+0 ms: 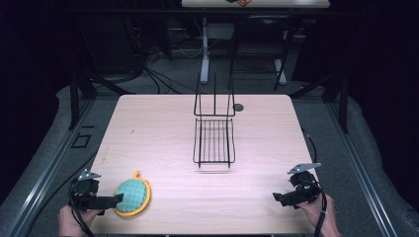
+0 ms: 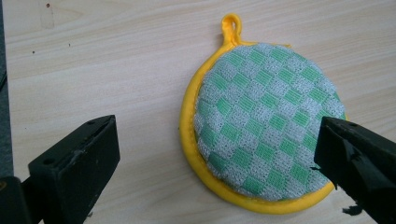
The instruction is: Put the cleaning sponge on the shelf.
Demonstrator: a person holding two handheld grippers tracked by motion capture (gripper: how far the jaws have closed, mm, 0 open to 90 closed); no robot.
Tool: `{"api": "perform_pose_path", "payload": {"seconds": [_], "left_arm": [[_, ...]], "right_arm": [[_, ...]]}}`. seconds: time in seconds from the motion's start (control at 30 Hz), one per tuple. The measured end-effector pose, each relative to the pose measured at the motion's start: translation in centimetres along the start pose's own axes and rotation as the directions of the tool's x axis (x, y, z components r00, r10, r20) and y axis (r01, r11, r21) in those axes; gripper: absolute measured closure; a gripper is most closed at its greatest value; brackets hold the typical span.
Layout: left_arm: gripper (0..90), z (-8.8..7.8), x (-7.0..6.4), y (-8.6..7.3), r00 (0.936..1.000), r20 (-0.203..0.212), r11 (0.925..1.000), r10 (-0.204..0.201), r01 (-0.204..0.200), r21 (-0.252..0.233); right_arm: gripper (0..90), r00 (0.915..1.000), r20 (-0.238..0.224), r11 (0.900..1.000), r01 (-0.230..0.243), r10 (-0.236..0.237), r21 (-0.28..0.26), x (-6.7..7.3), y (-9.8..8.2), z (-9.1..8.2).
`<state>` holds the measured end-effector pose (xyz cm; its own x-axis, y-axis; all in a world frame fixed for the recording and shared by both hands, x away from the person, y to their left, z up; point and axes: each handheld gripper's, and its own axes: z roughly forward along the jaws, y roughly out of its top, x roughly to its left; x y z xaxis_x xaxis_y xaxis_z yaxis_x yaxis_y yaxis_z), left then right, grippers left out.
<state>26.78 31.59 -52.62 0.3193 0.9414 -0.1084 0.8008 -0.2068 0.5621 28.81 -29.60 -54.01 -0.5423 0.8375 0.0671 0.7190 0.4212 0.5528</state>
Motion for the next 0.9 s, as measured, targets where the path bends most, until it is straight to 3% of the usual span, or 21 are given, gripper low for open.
{"api": "perform_pose_path", "payload": {"seconds": [0.53, 0.73, 0.9], "left_arm": [[6.1, 1.3, -1.2, 2.1, 0.9990, 0.026, 0.9993, 0.037, -0.037, -0.002], [17.1, 1.8, -1.7, 3.0, 0.9982, 0.033, 0.9988, 0.050, -0.050, -0.004], [35.4, 2.4, -2.3, 3.7, 0.9980, 0.026, 0.9982, 0.059, -0.059, 0.013]], "right_arm": [[4.0, 0.9998, -0.005, 1.000, 0.020, -0.020, 0.008, 0.1, 0.0, 0.3], [4.5, 0.9997, -0.003, 1.000, 0.024, -0.024, 0.007, 0.1, 0.0, 0.2], [4.9, 0.9997, -0.011, 1.000, 0.023, -0.023, 0.009, 0.3, 0.0, 0.3]]}}
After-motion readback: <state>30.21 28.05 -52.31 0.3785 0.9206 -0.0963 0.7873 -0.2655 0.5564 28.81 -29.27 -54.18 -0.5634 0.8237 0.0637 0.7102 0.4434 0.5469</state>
